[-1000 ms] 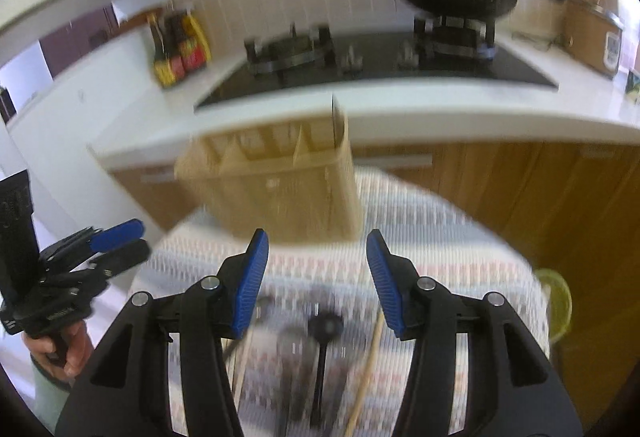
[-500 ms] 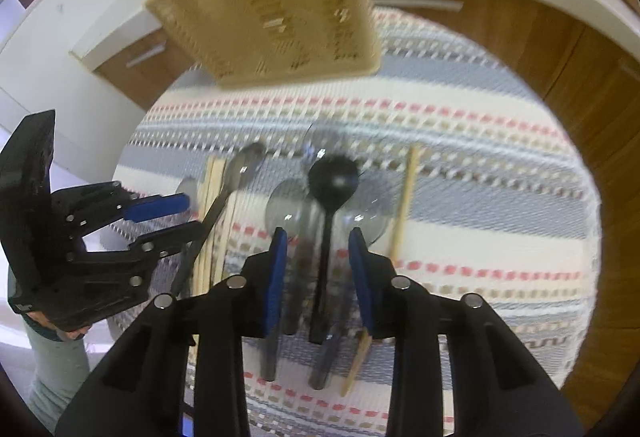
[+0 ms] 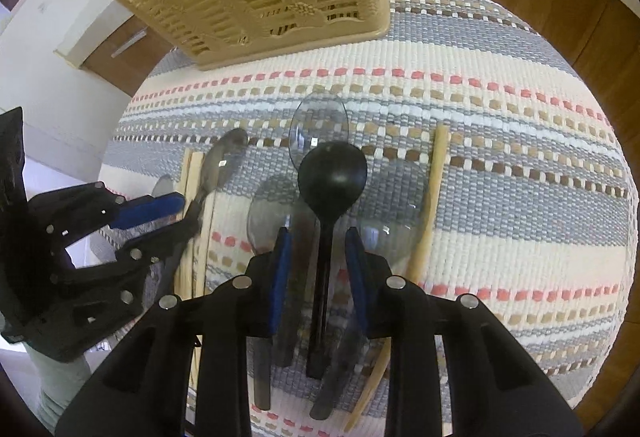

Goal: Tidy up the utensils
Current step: 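Grasp a clear spoon with the left tool while the right tool grasps the black ladle, then carry spoon and ladle over the beige basket and open both tools to drop them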

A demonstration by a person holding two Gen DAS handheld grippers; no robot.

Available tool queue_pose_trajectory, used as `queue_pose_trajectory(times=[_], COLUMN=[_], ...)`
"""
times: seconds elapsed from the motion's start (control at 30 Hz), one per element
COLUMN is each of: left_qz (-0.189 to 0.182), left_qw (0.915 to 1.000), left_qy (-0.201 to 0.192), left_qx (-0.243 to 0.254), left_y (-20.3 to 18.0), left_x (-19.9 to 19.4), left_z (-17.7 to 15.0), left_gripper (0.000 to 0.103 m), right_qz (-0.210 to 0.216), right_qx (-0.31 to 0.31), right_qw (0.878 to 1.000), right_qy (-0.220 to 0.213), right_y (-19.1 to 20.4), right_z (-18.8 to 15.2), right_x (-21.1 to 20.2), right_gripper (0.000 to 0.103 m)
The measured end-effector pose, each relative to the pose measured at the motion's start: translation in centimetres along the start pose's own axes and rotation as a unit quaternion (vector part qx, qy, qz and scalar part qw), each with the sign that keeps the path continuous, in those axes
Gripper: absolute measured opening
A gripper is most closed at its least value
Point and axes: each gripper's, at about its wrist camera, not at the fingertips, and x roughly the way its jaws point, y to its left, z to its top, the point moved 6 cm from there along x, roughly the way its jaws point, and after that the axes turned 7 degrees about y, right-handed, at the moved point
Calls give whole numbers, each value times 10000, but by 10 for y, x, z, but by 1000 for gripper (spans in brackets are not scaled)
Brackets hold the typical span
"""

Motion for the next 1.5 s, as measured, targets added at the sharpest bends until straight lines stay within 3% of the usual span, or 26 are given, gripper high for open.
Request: queue_pose_trajectory(times=[0.17, 0.33, 0.47, 0.6, 0.8, 0.97, 1.13, 1.3, 1.5], left_qz=[249, 37, -3, -143, -352, -471, -517, -500, -269], left_qw=[9995, 9999, 10000, 9992, 9913, 9741, 9470, 9194, 8872], left_qy=[124, 131, 53, -315, -1202, -2117, -3030, -3726, -4419], left_qx=[144, 60, -7, -181, -394, -645, -932, -1153, -1299], left_y=[-9, -10, -11, -6, 4, 24, 44, 64, 79], left_x=[3, 4, 2, -17, -78, -144, -202, -236, -249], left_z=[7, 5, 1, -11, -14, -9, 4, 31, 64], left_gripper=[21, 11, 10, 10, 10, 10, 10, 10, 10], right_qz=[112, -58, -31, 30, 107, 88, 74, 5, -3], right_qx=[-72, -304, -409, -571, -899, -1194, -1391, -1535, -1538], right_qw=[9999, 9994, 9986, 9968, 9891, 9752, 9540, 9274, 9061], right_qy=[76, -131, -339, -563, -1159, -1861, -2654, -3413, -3942], right_y=[3, 18, 27, 33, 49, 62, 75, 94, 108], right_z=[2, -2, -4, -9, -11, -5, 10, 38, 80], right_x=[1, -1, -10, -27, -67, -120, -175, -215, -232], right_gripper=[5, 5, 5, 5, 5, 5, 5, 5, 5])
